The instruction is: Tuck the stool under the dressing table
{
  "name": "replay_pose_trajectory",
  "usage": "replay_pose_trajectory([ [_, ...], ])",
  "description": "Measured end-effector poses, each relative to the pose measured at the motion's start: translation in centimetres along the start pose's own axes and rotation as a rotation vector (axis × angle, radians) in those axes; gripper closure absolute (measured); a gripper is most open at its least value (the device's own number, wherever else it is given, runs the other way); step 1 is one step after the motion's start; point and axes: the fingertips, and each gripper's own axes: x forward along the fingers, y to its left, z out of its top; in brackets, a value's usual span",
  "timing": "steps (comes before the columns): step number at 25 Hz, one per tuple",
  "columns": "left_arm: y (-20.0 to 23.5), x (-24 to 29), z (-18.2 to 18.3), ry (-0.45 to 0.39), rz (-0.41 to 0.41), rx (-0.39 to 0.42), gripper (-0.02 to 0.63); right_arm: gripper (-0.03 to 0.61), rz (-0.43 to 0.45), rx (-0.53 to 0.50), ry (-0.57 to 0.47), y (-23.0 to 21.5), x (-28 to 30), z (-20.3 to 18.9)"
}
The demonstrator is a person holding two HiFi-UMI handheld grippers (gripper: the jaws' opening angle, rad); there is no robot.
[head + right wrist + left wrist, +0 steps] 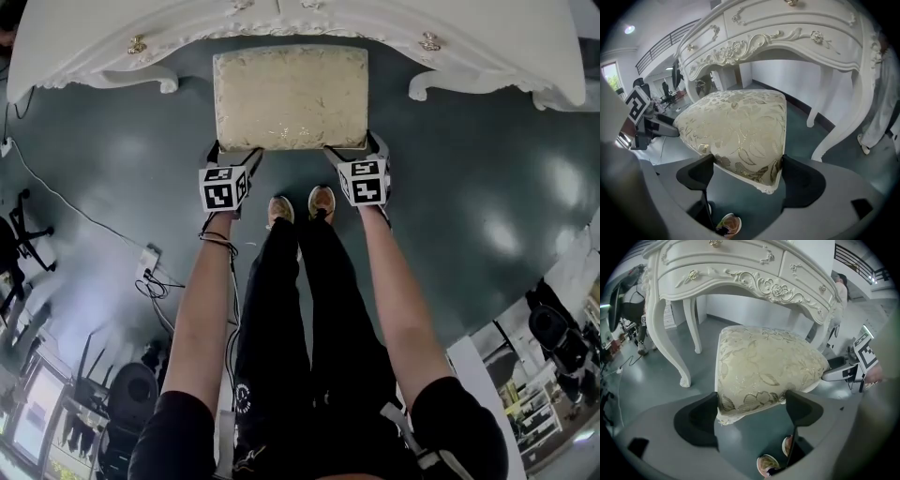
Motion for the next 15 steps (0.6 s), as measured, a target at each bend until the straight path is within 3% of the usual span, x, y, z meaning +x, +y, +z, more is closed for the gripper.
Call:
replay_pose_trajectory([
  [4, 0.1, 0.9, 1.3, -0.015, 0.012, -0.021, 0.147, 0.118, -0.056, 0.053, -0.012, -0.9, 0.3, 1.1],
  [9, 1.3, 2.1, 2.8, -0.058, 0.011, -0.151, 0.141, 0.135, -0.100, 0.090, -0.037, -1.6, 1.3, 3.5],
  [15, 2.9, 3.3, 5.6, -0.094, 0.074, -0.138, 0.141, 0.146, -0.164, 0.146, -0.065, -2.3, 2.6, 5.6],
])
